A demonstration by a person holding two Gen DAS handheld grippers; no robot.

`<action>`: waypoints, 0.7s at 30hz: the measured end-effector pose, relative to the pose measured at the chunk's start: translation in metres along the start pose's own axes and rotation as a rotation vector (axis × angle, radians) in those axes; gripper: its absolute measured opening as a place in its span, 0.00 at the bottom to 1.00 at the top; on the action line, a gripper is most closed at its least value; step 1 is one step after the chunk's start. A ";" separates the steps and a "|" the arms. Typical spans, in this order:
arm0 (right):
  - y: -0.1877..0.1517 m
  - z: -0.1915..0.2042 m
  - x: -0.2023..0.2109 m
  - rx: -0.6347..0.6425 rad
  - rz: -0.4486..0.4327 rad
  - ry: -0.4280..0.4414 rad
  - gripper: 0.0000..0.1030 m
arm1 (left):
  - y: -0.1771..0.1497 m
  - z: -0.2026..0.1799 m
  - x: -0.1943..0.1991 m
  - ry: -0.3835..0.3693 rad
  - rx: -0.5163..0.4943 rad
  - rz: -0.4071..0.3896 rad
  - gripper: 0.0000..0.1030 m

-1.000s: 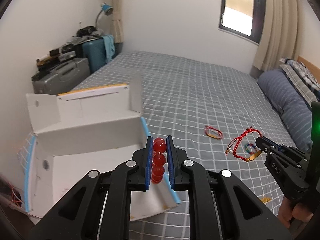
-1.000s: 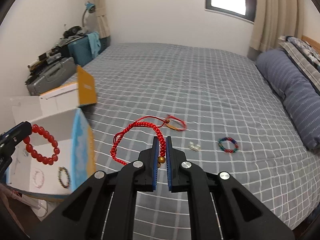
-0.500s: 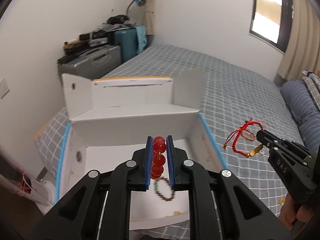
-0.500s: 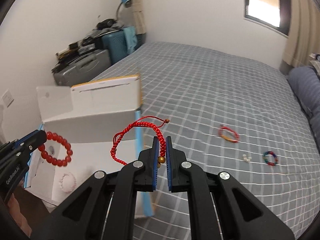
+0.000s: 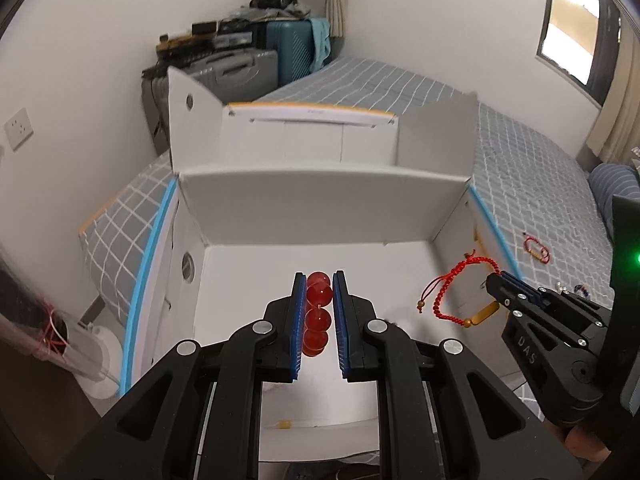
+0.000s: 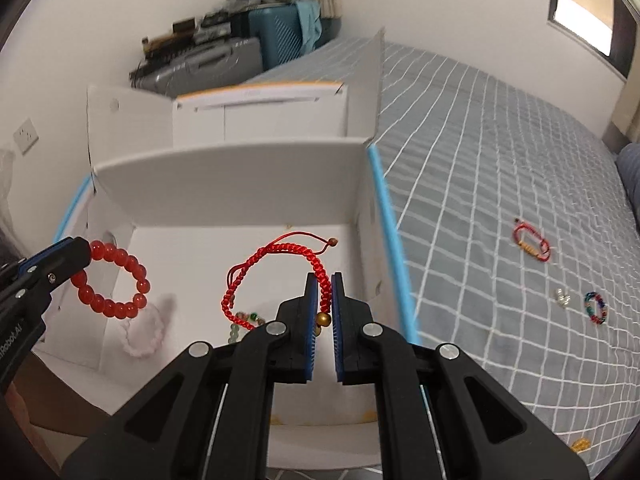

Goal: Organize jewelry
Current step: 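Lower both red bracelets into the white box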

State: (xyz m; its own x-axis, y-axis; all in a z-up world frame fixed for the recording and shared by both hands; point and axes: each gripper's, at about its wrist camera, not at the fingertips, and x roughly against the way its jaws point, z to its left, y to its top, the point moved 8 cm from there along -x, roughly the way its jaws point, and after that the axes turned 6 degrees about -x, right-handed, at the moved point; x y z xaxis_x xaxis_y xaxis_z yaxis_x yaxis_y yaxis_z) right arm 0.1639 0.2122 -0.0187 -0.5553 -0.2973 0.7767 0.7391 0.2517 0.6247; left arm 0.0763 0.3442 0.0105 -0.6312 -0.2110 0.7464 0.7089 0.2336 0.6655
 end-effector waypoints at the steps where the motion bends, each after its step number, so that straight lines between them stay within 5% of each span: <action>1: -0.003 0.003 -0.003 0.004 0.010 0.000 0.06 | -0.002 0.000 -0.002 0.000 0.001 0.005 0.12; 21: -0.040 0.019 -0.051 0.042 0.172 -0.061 0.06 | -0.035 0.012 -0.040 0.051 0.019 0.100 0.13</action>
State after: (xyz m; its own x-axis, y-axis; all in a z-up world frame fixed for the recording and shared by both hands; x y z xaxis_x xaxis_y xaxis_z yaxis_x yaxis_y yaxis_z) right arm 0.1556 0.2348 -0.0817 -0.4451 -0.1906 0.8750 0.8095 0.3322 0.4841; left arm 0.0729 0.3563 -0.0420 -0.5403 -0.2332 0.8085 0.7612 0.2741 0.5877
